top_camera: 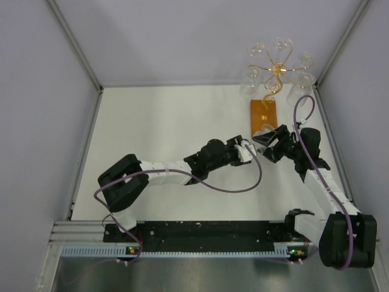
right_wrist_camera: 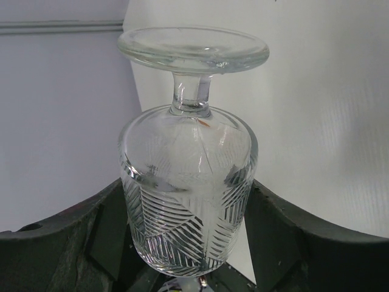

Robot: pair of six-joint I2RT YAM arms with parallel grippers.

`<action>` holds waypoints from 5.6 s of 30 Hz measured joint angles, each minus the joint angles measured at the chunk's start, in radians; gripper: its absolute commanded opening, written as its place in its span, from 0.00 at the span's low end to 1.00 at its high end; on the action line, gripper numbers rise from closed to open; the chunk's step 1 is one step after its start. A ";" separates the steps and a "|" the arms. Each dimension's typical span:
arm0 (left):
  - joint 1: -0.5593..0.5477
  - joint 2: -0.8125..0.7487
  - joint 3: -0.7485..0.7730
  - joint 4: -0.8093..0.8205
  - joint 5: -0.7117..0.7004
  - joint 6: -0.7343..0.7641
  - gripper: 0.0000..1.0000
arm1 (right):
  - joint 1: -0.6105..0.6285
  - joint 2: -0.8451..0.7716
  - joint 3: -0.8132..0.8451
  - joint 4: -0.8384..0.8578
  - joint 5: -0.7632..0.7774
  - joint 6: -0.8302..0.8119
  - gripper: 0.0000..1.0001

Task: Take the wine glass off the wine glass rack

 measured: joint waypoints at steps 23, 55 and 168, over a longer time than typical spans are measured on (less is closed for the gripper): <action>0.010 0.115 0.087 0.060 -0.126 0.044 0.00 | -0.009 0.098 -0.016 0.091 -0.107 0.067 0.99; 0.594 -0.063 0.643 -1.510 0.121 0.148 0.00 | -0.020 -0.346 0.093 -0.410 0.090 -0.948 0.99; 0.455 -0.025 0.421 -0.697 0.411 -0.042 0.91 | -0.438 0.352 0.497 0.264 -0.436 -1.096 0.99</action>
